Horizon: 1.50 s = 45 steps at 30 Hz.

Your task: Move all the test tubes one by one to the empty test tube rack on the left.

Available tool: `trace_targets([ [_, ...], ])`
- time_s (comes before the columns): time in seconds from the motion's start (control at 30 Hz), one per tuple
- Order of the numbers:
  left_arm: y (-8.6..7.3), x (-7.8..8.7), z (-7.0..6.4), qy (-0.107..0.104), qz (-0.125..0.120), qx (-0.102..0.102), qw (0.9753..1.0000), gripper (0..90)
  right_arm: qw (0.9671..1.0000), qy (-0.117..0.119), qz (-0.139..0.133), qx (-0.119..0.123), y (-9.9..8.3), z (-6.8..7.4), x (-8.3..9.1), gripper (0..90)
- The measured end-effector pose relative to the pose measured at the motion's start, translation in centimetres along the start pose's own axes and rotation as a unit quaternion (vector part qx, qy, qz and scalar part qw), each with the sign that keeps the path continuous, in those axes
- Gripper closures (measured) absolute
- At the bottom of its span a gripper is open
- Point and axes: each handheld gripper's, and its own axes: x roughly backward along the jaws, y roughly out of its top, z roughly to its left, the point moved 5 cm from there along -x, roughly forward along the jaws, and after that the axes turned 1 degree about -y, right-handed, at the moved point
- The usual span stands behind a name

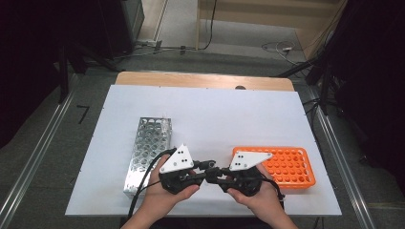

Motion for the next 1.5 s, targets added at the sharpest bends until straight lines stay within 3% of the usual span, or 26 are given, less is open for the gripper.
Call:
trace_targets([
  [0.1, 0.1, 0.0, 0.1, -0.001, -0.004, 0.004, 1.0000, 76.0, 1.0000, 0.008, -0.003, -0.005, 0.0, -0.1, 0.1, 71.5],
  [0.23, 0.1, 0.1, 0.3, 0.003, -0.006, 0.004, 1.0000, 76.0, 0.9997, 0.017, -0.010, -0.014, 0.0, -0.2, 0.3, 57.6],
  [0.43, 0.3, 0.4, 0.8, 0.011, -0.011, 0.009, 0.9998, 76.0, 0.9995, 0.004, -0.026, -0.017, 0.2, -0.7, 1.0, 21.9],
  [0.63, 0.4, 1.0, 1.5, 0.024, -0.016, 0.011, 0.9995, 76.0, 0.9989, -0.001, -0.041, -0.024, 0.3, -1.5, 2.0, 0.0],
  [1.13, 1.1, 3.6, 4.2, 0.069, -0.039, 0.021, 0.9967, 76.0, 0.9950, -0.056, -0.069, -0.045, -0.2, -4.5, 4.7, 0.0],
  [1.5, 1.6, 6.0, 6.8, 0.109, -0.059, 0.033, 0.9918, 76.0, 0.9918, -0.079, -0.079, -0.061, -0.8, -6.0, 6.3, 0.0],
])
